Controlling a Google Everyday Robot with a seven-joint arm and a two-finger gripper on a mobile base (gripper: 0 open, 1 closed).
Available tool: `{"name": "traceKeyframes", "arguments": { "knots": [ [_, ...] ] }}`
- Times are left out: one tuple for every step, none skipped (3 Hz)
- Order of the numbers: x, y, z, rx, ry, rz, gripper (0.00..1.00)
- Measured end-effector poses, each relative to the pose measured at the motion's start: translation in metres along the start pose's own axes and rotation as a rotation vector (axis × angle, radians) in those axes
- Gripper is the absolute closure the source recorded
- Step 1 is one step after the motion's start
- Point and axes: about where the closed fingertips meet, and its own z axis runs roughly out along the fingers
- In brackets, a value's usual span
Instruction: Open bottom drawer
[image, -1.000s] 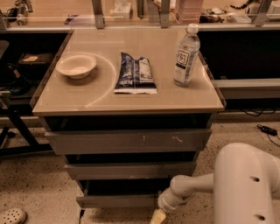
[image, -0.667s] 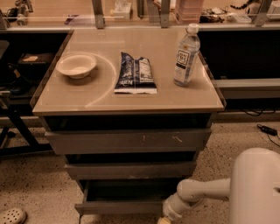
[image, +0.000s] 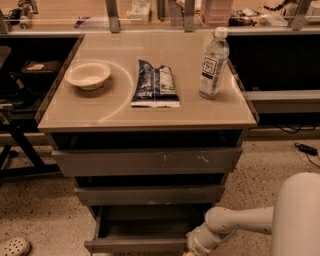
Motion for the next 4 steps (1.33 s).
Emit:
{"name": "traceKeyframes", "arguments": {
  "knots": [
    [-0.007,-0.018,0.004,0.034,-0.003,-0.024,0.00],
    [-0.001,-0.035,0.016,0.063,-0.001,-0.044,0.00],
    [0.006,-0.047,0.031,0.071,0.020,-0.054,0.00],
    [0.019,-0.060,0.053,0.067,0.056,-0.058,0.00]
  ]
}}
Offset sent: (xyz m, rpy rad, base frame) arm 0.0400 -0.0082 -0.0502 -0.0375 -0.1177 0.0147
